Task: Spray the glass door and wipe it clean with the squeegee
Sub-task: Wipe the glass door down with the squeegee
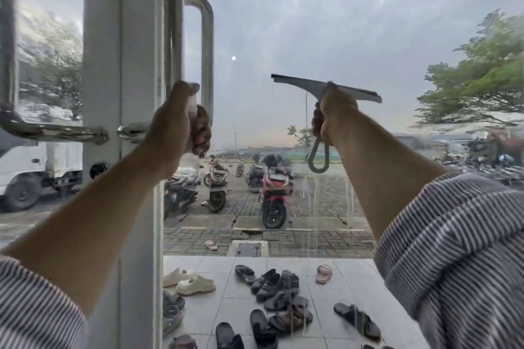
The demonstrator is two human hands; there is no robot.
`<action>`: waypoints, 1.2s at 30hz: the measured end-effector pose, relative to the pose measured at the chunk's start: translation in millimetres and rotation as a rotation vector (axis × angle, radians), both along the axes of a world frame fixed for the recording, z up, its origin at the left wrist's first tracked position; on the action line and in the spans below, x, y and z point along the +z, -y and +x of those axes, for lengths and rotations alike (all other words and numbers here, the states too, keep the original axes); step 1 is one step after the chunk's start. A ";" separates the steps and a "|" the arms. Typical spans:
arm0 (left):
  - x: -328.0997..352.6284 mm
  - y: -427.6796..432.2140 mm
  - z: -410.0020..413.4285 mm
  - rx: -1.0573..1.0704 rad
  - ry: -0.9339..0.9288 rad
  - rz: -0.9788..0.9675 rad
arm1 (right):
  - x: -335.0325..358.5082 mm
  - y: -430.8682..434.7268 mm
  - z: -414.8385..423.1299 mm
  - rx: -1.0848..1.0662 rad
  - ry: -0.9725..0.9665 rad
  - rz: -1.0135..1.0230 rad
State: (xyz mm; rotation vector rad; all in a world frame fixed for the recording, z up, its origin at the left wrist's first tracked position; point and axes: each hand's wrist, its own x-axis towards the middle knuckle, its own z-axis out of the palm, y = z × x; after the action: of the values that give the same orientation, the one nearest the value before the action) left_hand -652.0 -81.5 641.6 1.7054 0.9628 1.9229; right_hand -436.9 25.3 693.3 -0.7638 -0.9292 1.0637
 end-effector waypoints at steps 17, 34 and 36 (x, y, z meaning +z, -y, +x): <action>-11.9 -7.3 -13.3 -0.007 -0.020 -0.015 | -165.2 -0.5 -34.7 0.091 0.109 -0.201; -139.5 -4.4 -12.1 0.077 0.109 -0.230 | -79.9 10.5 -16.3 0.043 -0.162 -0.036; -141.9 2.9 -16.0 0.075 0.048 -0.241 | -52.0 5.7 -14.8 0.051 -0.254 -0.019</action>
State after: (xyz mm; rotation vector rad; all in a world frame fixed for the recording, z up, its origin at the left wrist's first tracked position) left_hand -668.0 -84.4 499.7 1.4993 1.2017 1.8010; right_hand -451.7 19.5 641.3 -0.6057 -0.7258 1.1853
